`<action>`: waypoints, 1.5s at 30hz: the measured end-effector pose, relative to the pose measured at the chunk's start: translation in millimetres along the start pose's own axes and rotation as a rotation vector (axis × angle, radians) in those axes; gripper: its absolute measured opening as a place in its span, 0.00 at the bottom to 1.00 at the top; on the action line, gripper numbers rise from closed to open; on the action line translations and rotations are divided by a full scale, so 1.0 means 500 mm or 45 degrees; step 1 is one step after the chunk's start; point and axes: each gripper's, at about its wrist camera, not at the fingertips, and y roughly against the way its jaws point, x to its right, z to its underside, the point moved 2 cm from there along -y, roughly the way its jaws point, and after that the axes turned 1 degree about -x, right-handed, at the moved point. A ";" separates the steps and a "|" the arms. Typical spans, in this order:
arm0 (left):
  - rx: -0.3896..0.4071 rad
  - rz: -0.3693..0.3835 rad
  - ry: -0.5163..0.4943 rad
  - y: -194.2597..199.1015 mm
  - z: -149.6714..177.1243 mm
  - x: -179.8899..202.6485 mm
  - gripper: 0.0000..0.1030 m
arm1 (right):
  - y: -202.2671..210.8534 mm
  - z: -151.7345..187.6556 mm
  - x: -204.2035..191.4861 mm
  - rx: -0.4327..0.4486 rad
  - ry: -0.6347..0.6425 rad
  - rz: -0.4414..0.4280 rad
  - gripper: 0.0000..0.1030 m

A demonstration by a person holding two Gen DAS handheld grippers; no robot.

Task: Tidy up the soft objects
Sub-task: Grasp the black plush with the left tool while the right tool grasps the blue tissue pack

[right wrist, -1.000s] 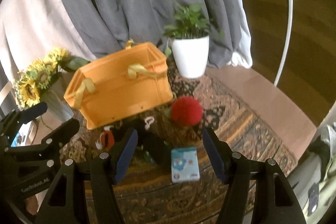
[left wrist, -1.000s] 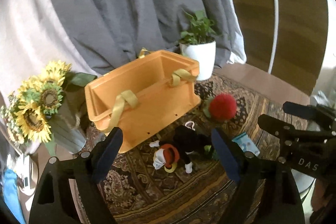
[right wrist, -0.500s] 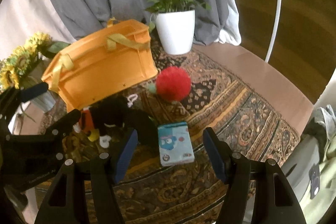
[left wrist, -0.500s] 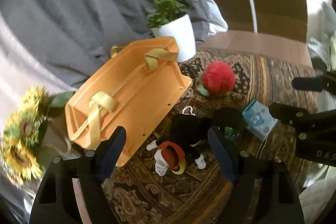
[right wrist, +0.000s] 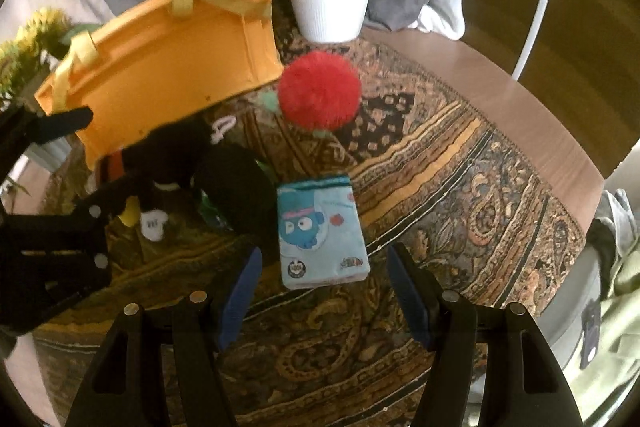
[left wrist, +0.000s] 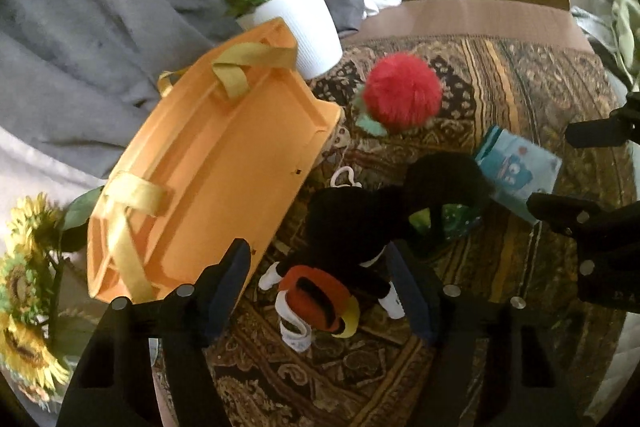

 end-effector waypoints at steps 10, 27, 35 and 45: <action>-0.051 0.074 -0.091 -0.060 -0.004 0.014 0.68 | -0.044 -0.003 0.003 -0.078 -0.017 0.025 0.64; -0.095 0.131 -0.066 -0.117 0.001 0.021 0.60 | -0.081 -0.017 0.001 -0.082 0.018 0.034 0.63; -0.090 0.123 0.051 -0.108 0.015 0.019 0.54 | -0.084 -0.016 -0.001 -0.068 0.035 -0.002 0.52; -0.064 0.070 0.349 -0.053 0.027 -0.006 0.53 | -0.048 -0.019 0.013 0.016 0.045 -0.006 0.52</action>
